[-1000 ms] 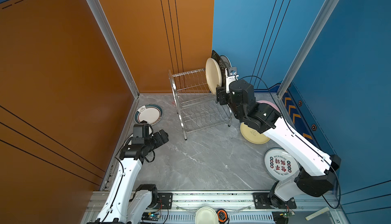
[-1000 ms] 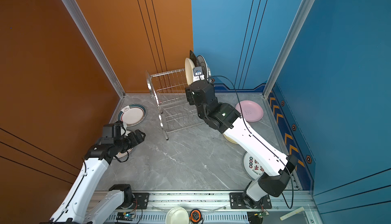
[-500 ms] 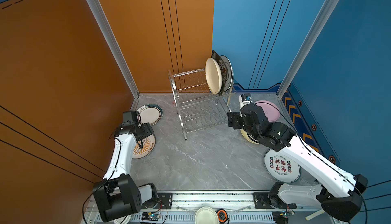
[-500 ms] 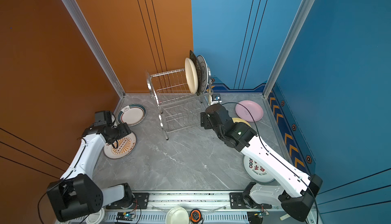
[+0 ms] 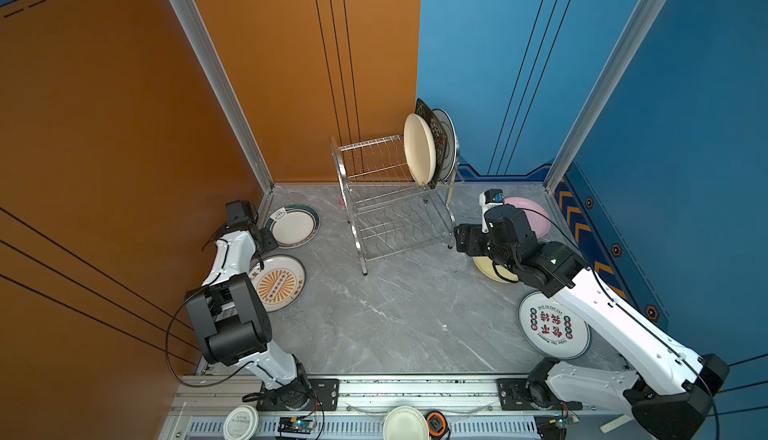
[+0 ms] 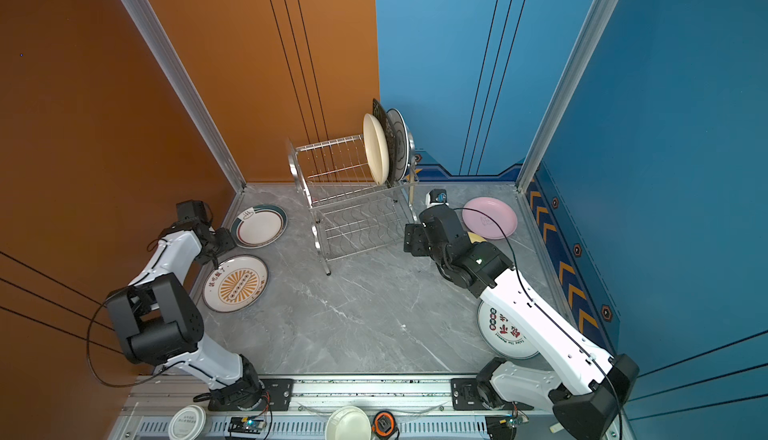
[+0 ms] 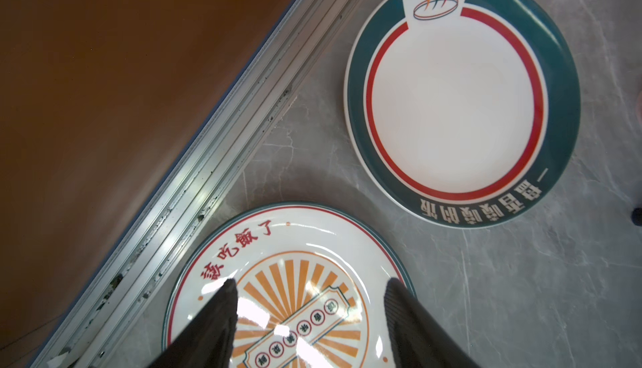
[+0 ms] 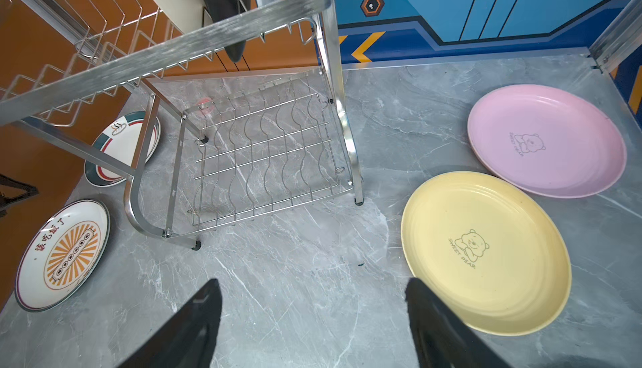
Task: Load the plates into the dish rack
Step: 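Lower the left gripper toward the orange sunburst printed plate's rim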
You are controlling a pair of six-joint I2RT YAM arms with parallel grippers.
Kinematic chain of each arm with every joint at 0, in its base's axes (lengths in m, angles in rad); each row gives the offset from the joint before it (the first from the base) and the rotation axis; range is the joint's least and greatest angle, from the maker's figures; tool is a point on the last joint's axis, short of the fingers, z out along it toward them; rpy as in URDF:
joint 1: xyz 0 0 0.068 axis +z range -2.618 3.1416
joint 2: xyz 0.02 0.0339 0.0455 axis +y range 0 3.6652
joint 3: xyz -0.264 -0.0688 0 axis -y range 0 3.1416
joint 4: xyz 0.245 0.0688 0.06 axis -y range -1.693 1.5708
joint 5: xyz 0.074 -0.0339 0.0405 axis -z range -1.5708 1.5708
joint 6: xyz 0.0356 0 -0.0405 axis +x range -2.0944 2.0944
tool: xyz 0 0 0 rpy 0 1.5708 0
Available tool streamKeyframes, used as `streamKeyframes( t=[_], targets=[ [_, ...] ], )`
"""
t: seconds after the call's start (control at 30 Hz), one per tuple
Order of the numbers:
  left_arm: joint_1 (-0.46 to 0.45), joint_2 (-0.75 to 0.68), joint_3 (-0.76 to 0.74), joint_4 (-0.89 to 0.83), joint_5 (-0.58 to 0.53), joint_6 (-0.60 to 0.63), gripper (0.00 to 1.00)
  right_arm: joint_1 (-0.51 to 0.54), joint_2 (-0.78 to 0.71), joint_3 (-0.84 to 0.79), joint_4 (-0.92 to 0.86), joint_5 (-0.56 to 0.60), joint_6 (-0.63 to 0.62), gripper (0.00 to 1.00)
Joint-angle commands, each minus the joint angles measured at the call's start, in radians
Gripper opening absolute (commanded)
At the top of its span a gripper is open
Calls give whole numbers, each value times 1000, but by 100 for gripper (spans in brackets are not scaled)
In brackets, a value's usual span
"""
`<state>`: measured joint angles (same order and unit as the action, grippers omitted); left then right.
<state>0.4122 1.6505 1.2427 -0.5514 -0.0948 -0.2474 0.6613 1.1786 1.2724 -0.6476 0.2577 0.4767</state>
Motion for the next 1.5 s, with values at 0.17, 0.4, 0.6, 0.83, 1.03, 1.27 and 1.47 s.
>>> streamKeyframes(
  t=[0.17, 0.4, 0.6, 0.83, 1.03, 1.27, 1.47],
  targets=[
    [21, 191, 124, 63, -58, 3, 62, -12, 13, -11, -18, -32, 20, 84],
    [34, 291, 170, 61, -44, 8, 61, -23, -11, -34, -20, -24, 34, 85],
    [36, 329, 176, 57, -35, 6, 61, -32, -27, -46, -20, -20, 40, 85],
    [54, 362, 186, 18, -7, -15, 59, -40, -16, -33, -17, -28, 28, 85],
    [74, 367, 182, -19, 25, -21, 59, -48, -16, -27, -17, -35, 19, 85],
    [88, 363, 168, -57, 68, -34, 58, -56, -38, -46, -15, -38, 17, 86],
    [88, 316, 109, -65, 102, -54, 58, -66, -64, -68, -11, -37, 17, 86]
  ],
)
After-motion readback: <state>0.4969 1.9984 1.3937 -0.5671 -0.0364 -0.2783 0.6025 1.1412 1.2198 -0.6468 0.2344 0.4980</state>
